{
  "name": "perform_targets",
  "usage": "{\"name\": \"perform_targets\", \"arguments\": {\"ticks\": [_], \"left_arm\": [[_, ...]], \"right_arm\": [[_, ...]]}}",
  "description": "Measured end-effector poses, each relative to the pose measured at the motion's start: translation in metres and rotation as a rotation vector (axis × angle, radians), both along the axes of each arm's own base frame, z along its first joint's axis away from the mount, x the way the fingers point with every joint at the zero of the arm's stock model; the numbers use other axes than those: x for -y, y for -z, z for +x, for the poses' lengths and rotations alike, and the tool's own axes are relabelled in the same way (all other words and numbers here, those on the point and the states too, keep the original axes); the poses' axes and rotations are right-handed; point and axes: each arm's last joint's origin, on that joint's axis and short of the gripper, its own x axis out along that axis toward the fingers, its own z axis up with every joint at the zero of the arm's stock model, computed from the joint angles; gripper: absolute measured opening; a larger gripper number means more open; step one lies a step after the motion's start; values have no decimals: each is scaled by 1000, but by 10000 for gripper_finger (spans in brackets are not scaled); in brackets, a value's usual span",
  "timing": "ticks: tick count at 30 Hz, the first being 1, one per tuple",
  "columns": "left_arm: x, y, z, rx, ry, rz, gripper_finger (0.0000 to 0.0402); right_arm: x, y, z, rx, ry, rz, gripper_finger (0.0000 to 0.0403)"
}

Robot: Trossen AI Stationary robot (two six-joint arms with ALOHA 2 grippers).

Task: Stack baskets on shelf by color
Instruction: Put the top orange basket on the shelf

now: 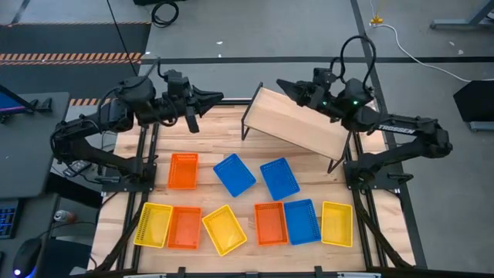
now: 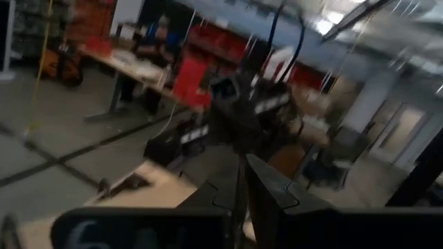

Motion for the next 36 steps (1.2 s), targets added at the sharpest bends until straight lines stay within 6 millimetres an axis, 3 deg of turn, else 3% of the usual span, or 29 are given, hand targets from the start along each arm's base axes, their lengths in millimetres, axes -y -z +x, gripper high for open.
{"name": "perform_targets", "arguments": {"ticks": [6, 13, 19, 25, 30, 36], "left_arm": [[1, 26, -8, -272, -6, -90, 69], [3, 53, -21, -551, -29, -204, 143], [3, 73, -35, -774, -133, -325, 195], [3, 93, -43, -902, -270, -410, 220], [2, 124, -39, -981, -316, -481, 223], [4, 179, -30, -1033, -353, -681, 225]], "right_arm": [[0, 9, 14, -33, -70, 16, 12], [-19, 26, 34, -130, -203, 39, 36], [-35, 45, 40, -325, -356, 150, 65], [-44, 71, 38, -589, -435, 237, 80], [-49, 84, 33, -747, -474, 221, 93], [-48, 79, 20, -760, -532, 131, 128]]}}
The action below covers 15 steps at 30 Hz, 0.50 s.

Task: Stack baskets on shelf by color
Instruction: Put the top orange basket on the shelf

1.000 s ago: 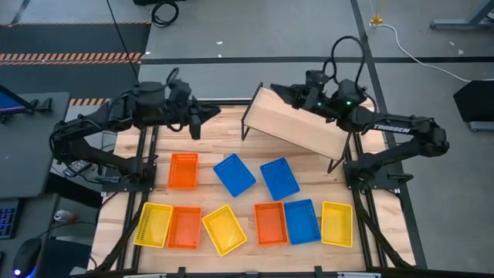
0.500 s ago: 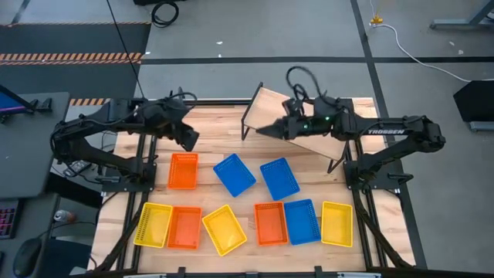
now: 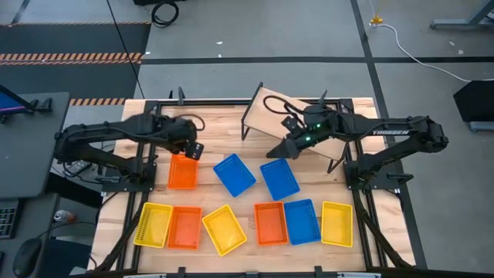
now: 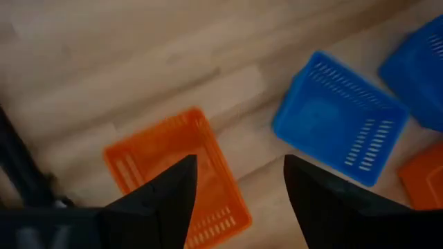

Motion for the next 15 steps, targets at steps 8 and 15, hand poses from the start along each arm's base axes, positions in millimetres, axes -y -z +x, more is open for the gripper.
{"name": "perform_targets", "arguments": {"ticks": [8, 15], "left_arm": [[2, 54, 10, 76, -127, -157, 224], [3, 87, 2, -31, -218, -195, 224]], "right_arm": [[9, -16, -27, 62, -41, -73, 199], [20, -16, -44, 28, -23, -176, 234]]}}
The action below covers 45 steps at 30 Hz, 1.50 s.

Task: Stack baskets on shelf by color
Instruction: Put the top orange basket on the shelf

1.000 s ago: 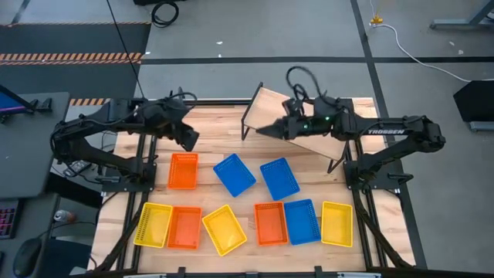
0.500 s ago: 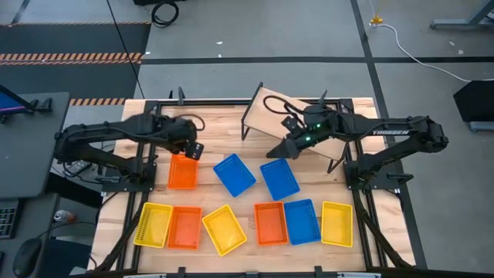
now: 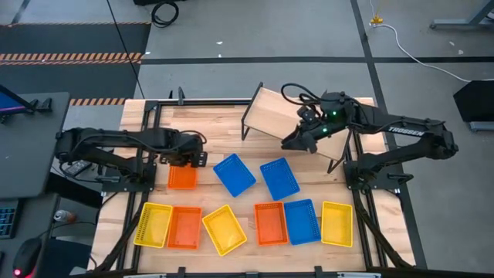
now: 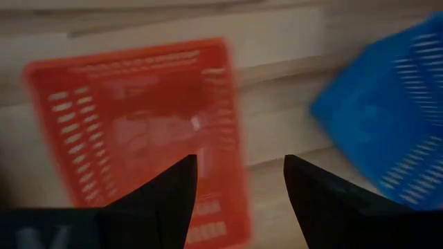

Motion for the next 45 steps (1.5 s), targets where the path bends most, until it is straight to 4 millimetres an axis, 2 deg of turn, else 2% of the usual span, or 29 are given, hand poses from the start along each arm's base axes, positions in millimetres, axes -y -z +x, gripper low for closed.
{"name": "perform_targets", "arguments": {"ticks": [6, 10, 17, 23, 28, 36, 41, 45], "left_arm": [[0, 9, 2, -18, -16, -29, 224], [0, 15, 8, -27, -15, -30, 224], [-2, 39, 28, -77, 69, -62, 220], [-1, 56, 34, -144, 130, -107, 212], [-2, 61, 38, -152, 196, -74, 164], [-3, 62, 41, -138, 304, -52, 16], [-3, 51, 48, -113, 374, -49, 9], [-4, 22, 61, -60, 426, -14, 5]], "right_arm": [[6, -11, -8, 74, -23, 62, 234], [5, -16, -14, 110, -31, 23, 233], [9, -14, -14, 99, -9, 29, 233], [6, -18, -20, 103, -3, 65, 233], [6, -18, -22, 96, 33, 52, 233], [8, -17, -21, 75, 117, 101, 233], [8, -18, -22, 79, 120, 114, 233], [9, -20, -22, 94, 121, 122, 233]]}}
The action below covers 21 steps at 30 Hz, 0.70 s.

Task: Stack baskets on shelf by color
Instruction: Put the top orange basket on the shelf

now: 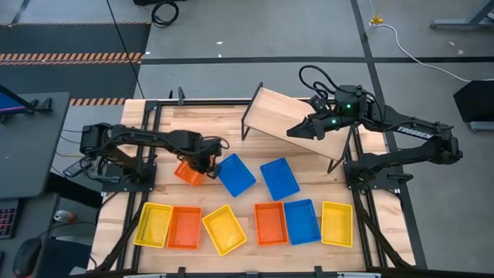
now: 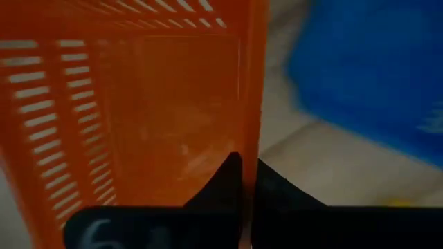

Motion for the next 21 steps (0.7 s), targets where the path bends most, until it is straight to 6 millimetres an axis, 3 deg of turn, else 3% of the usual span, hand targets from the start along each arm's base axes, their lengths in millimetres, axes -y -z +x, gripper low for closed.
{"name": "perform_targets", "arguments": {"ticks": [10, 15, 21], "left_arm": [[-9, -122, 20, 153, 34, 220, 4], [-18, -185, 22, 359, -38, 332, 4], [-32, -230, 32, 643, -83, 456, 5]], "right_arm": [[11, -19, -9, 181, 22, -70, 233], [19, -29, -19, 260, 61, -114, 233], [30, -46, -32, 402, 136, -189, 233]]}}
